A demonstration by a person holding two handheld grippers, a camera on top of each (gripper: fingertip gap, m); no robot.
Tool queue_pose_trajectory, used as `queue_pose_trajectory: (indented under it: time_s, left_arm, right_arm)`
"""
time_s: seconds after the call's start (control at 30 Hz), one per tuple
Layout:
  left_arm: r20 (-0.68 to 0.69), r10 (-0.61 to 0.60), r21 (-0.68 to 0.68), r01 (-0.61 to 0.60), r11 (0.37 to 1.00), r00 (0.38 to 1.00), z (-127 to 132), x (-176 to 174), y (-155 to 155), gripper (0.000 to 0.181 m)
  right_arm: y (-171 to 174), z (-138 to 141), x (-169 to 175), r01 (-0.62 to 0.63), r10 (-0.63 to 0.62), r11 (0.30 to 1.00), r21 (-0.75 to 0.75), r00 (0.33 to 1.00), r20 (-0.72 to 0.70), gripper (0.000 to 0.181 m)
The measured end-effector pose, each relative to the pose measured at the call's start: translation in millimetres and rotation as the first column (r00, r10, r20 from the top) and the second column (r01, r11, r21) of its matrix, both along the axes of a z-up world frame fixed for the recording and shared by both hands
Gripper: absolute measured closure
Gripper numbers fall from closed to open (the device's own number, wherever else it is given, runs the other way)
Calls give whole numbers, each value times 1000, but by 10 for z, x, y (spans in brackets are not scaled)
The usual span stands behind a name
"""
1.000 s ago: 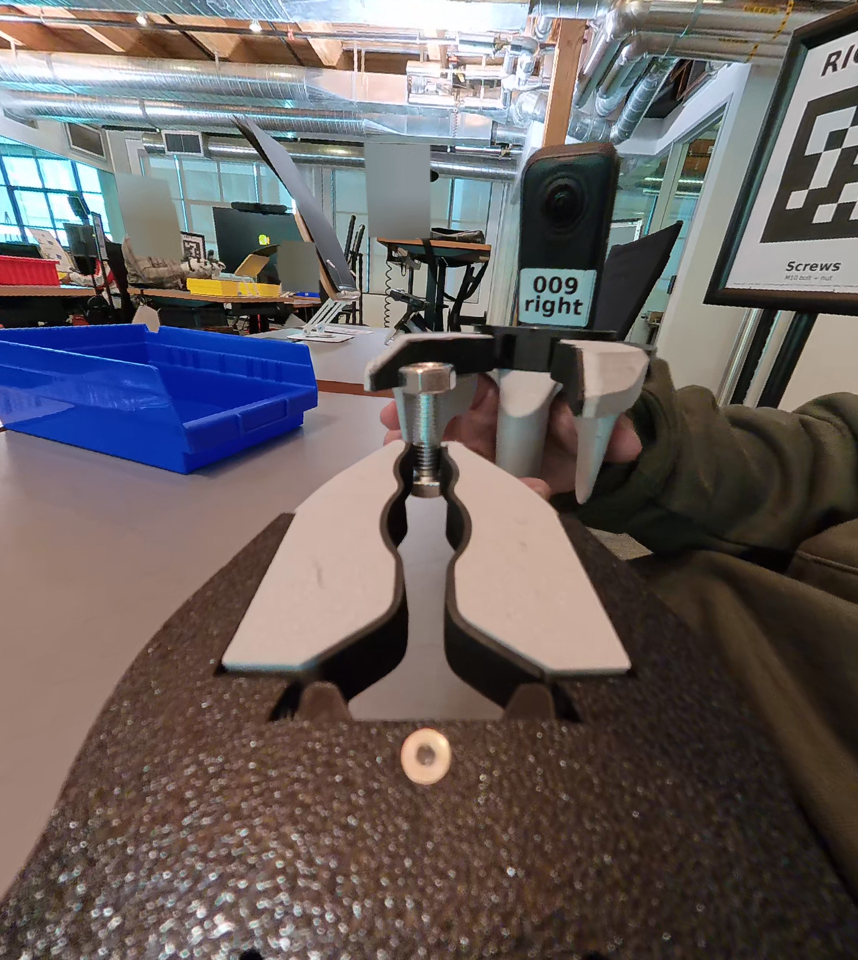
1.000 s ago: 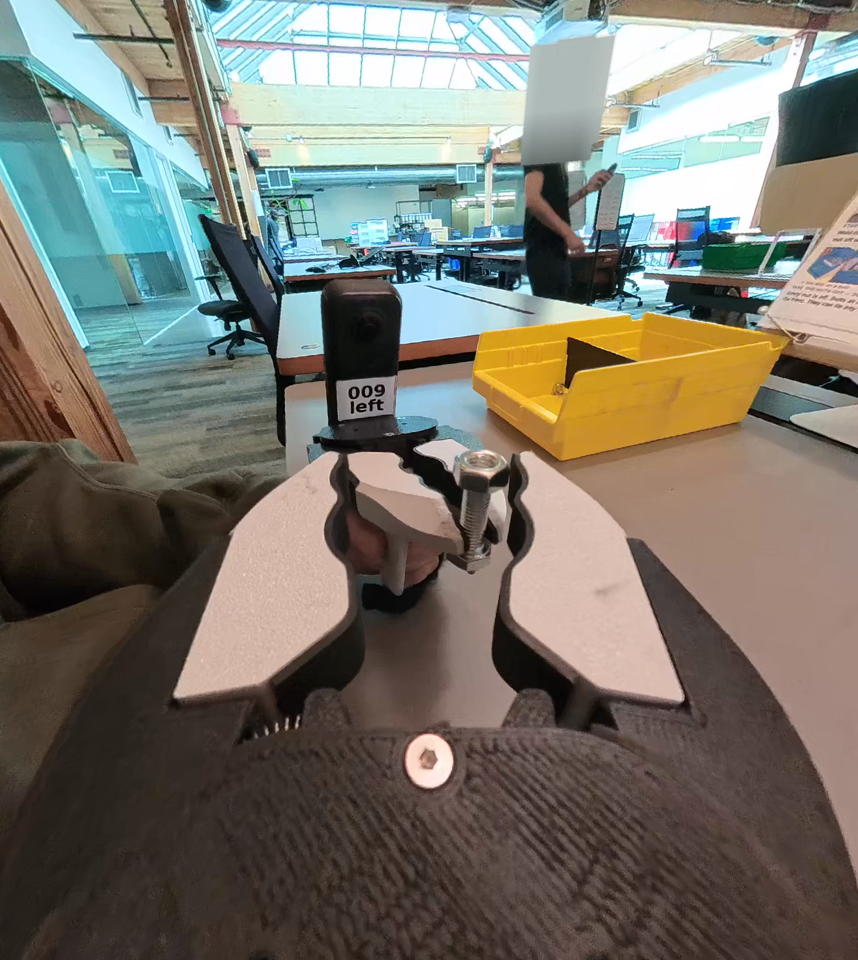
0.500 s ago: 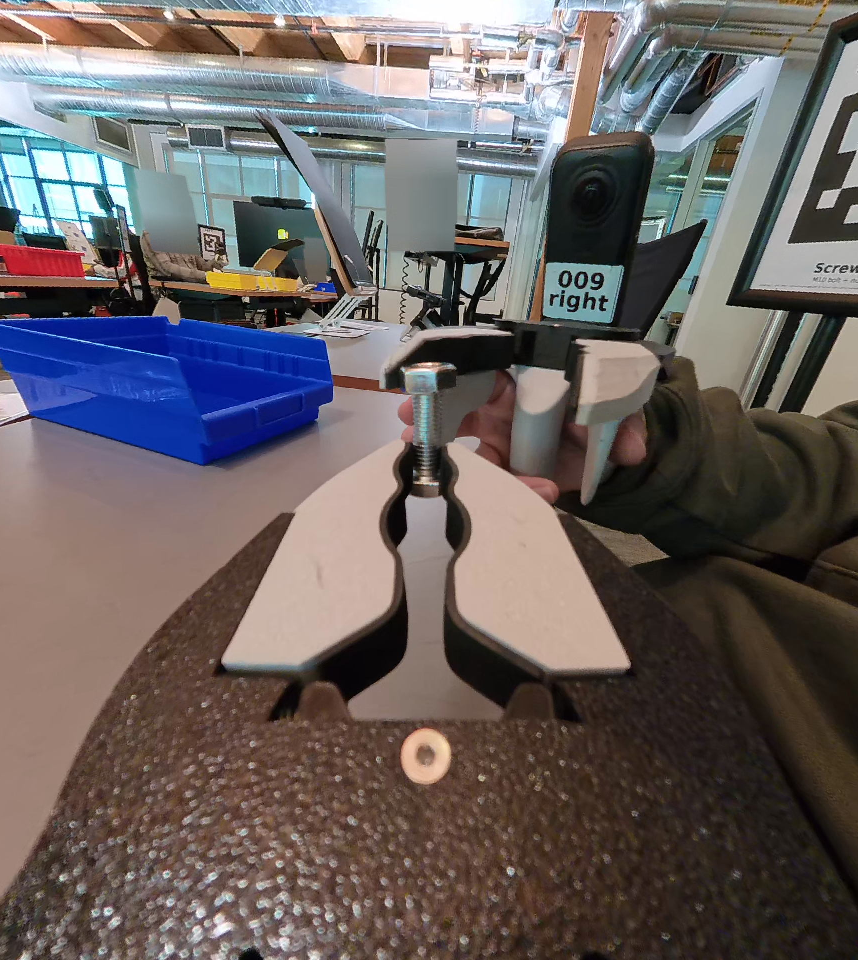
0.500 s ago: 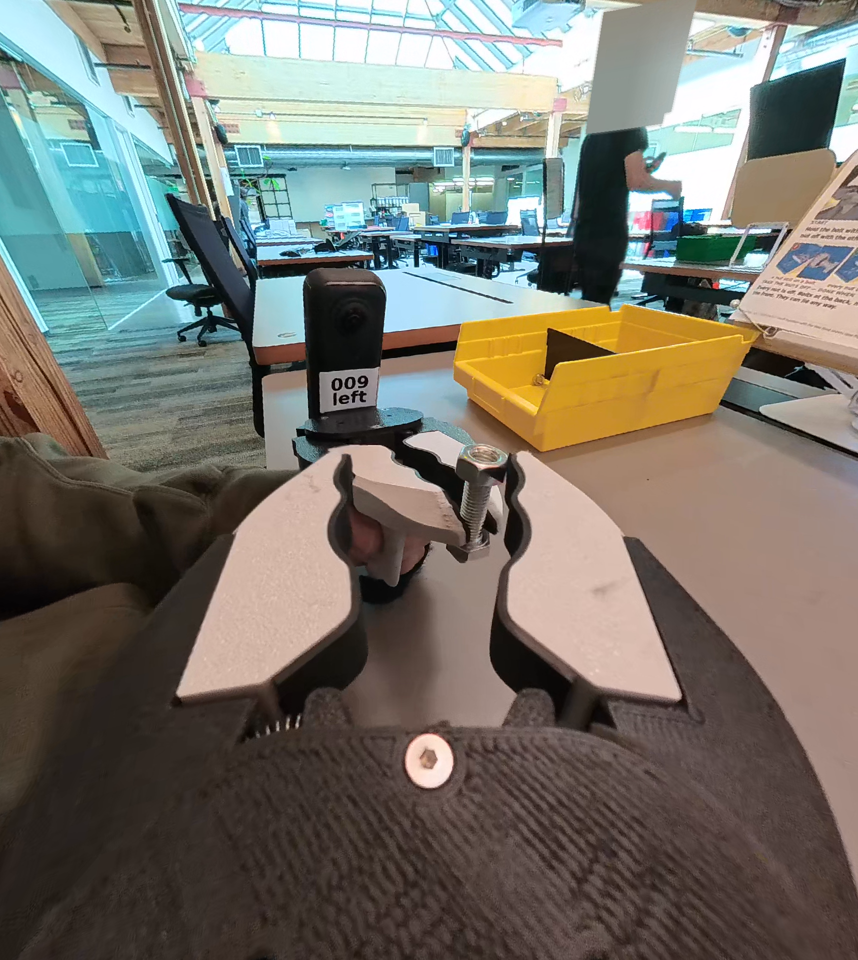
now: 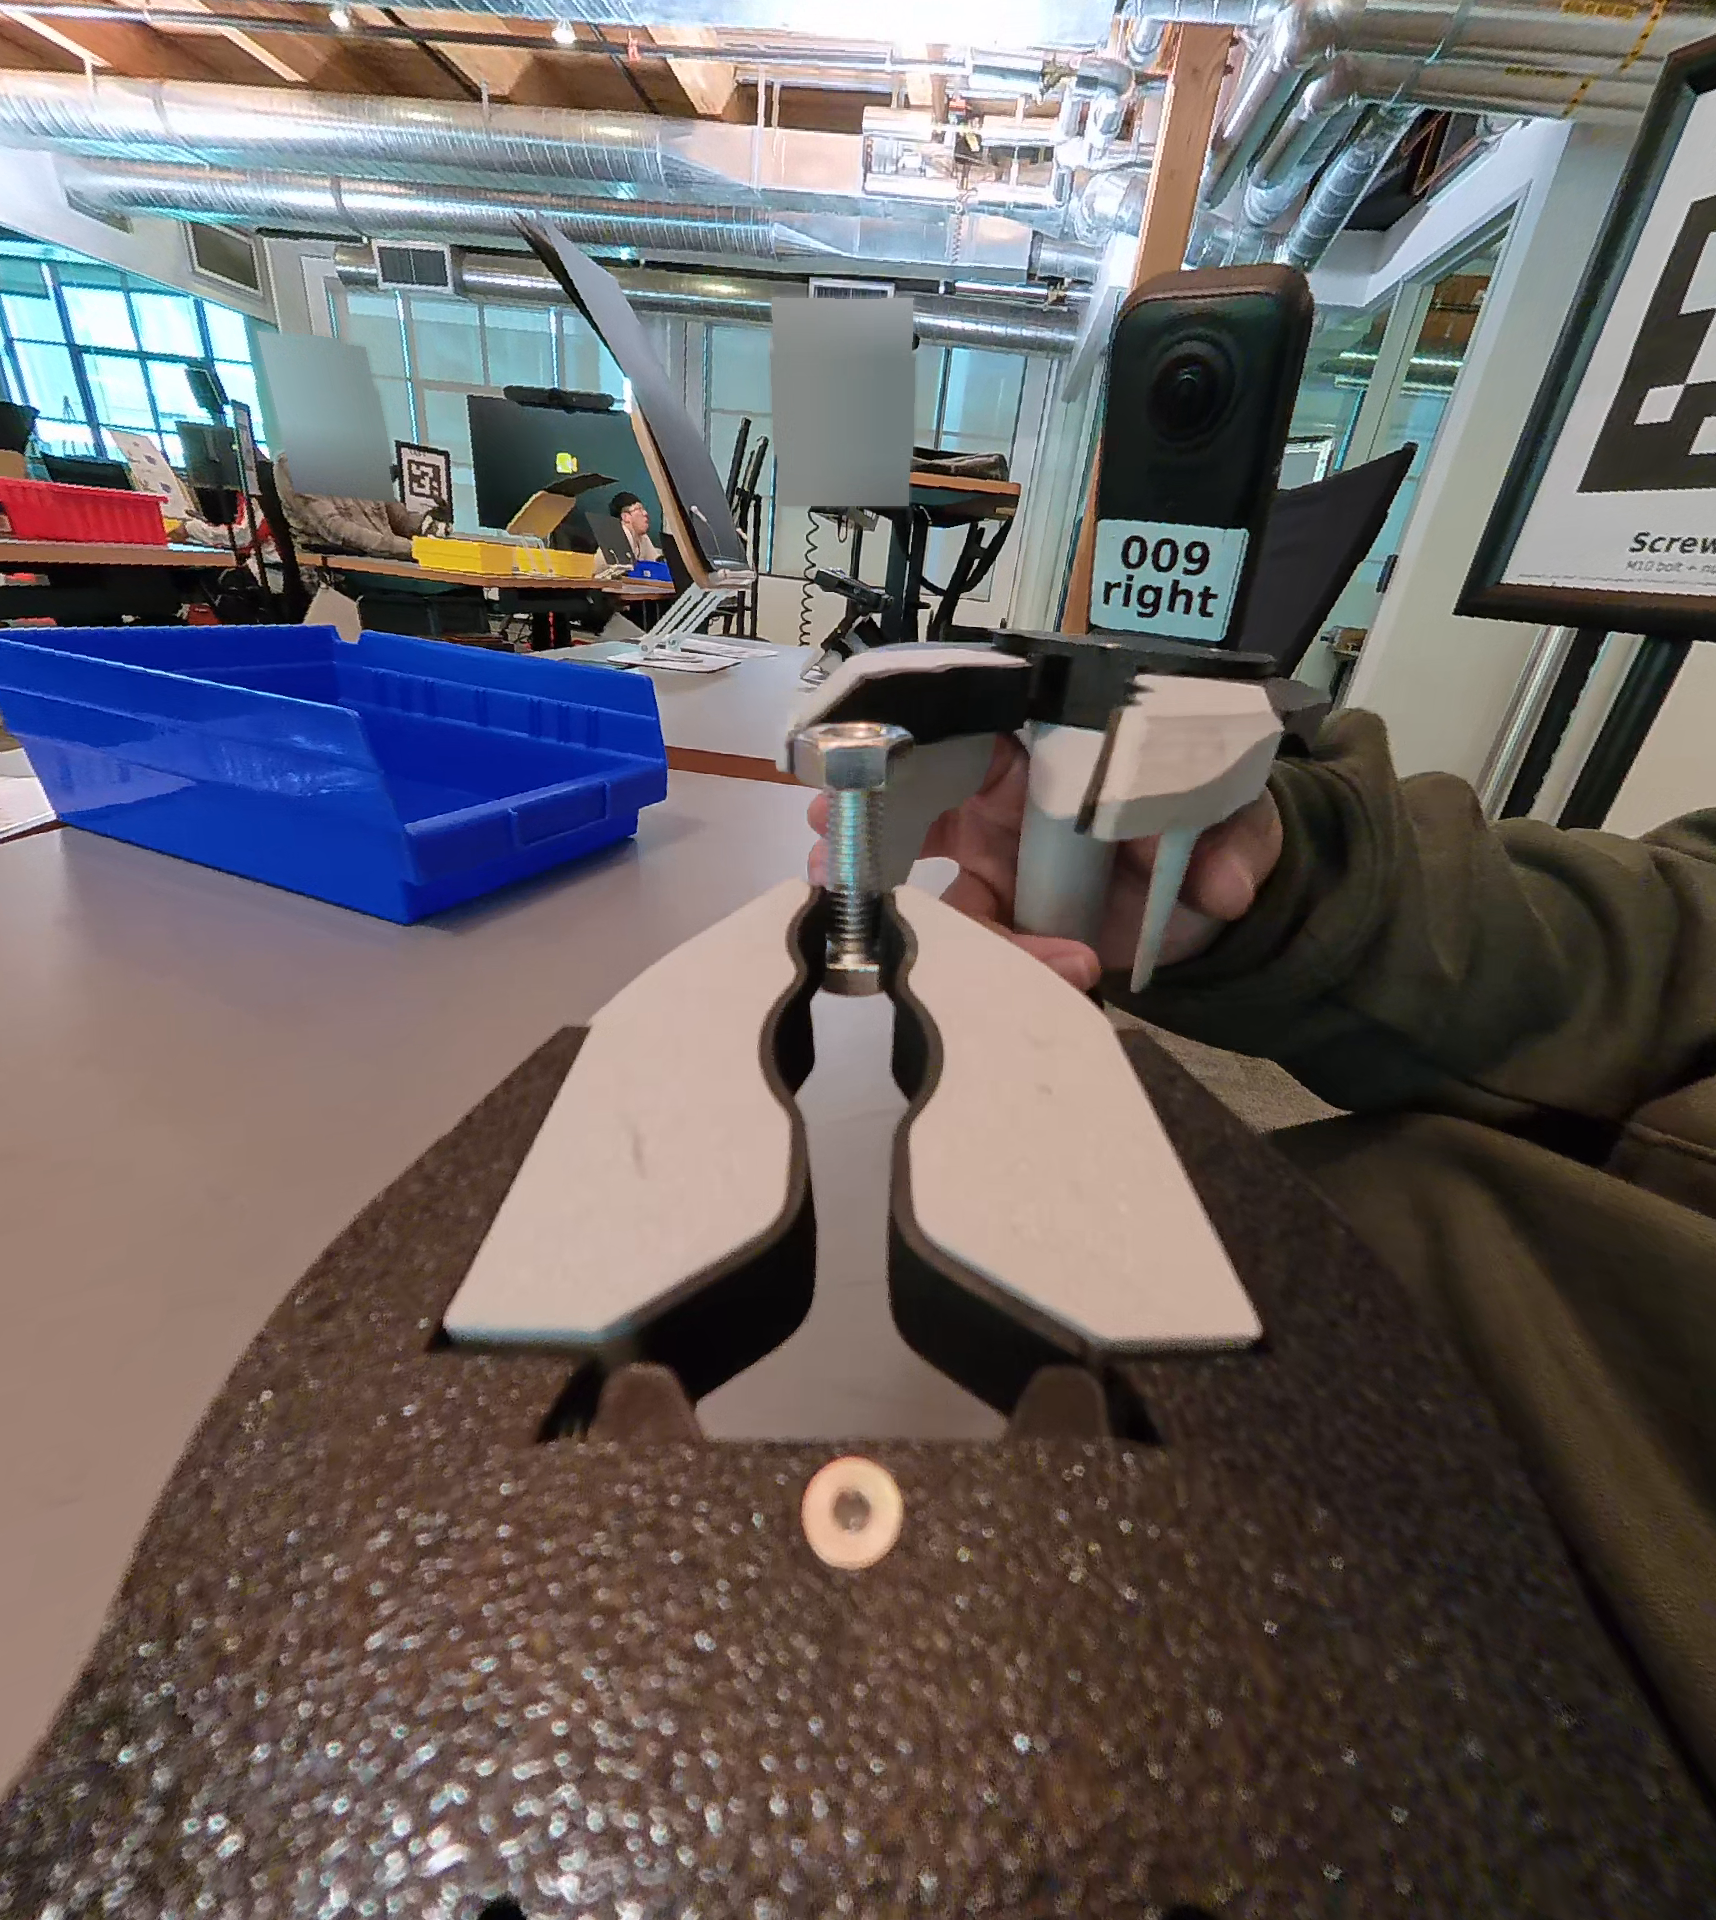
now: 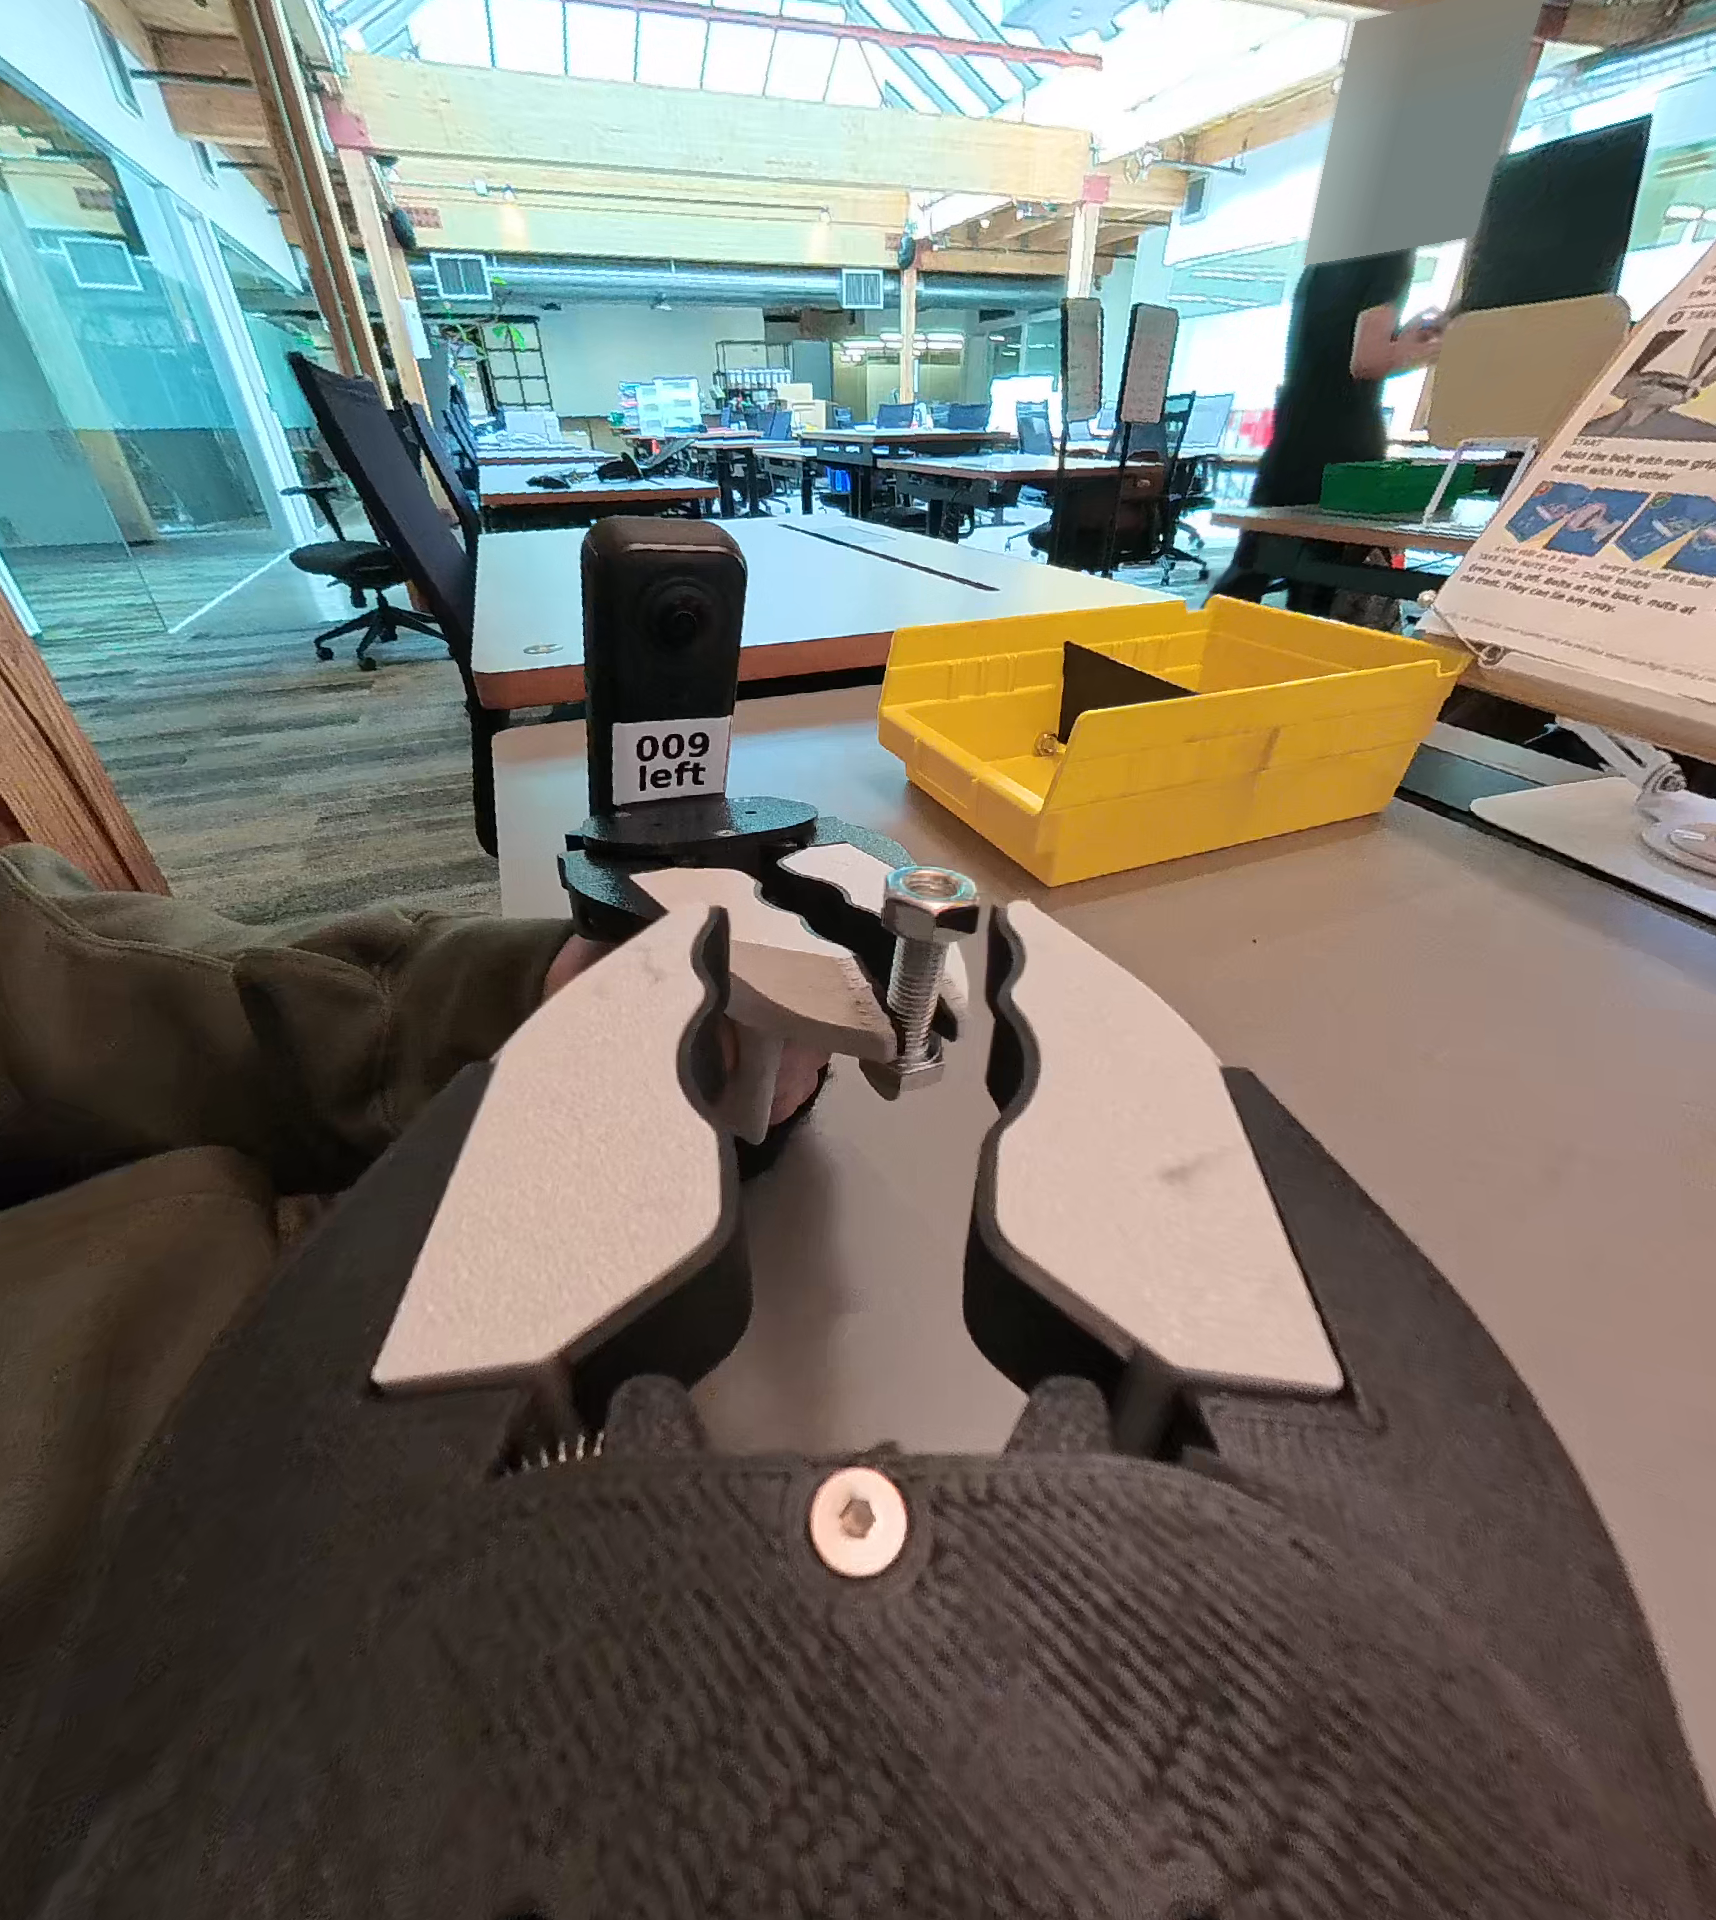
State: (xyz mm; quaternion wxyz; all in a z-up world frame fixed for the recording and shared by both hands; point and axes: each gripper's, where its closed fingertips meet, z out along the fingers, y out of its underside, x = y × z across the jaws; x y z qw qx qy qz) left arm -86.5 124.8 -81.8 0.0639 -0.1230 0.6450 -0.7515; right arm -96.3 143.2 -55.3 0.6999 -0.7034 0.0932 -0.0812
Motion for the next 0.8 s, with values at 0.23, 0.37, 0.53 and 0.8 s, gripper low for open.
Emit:
queue_pose_trajectory:
  time_s: [0.23, 0.37, 0.53, 0.8]
  left_arm:
    - [5, -16, 20, 16, 1000, 1000, -19, -25, -27, 172]
    - [-1, -5, 12, 5, 1000, 1000, -13, -8, -12, 172]
    - [-1, 6, 17, -6, 1000, 1000, -19, 5, -7, 172]
    - [-11, 15, 5, -15, 1000, 1000, -12, 26, 10, 172]
  right_arm:
    - [28, 13, -15, -3, 3, 1000, 22, 1000, -7, 132]
    - [34, 9, -20, 3, -3, 1000, 6, 1000, 4, 132]
    - [14, -7, -5, 17, -17, 1000, -20, 1000, 18, 134]
    - [-36, -20, 31, 32, -32, 999, -39, 999, 1, 136]
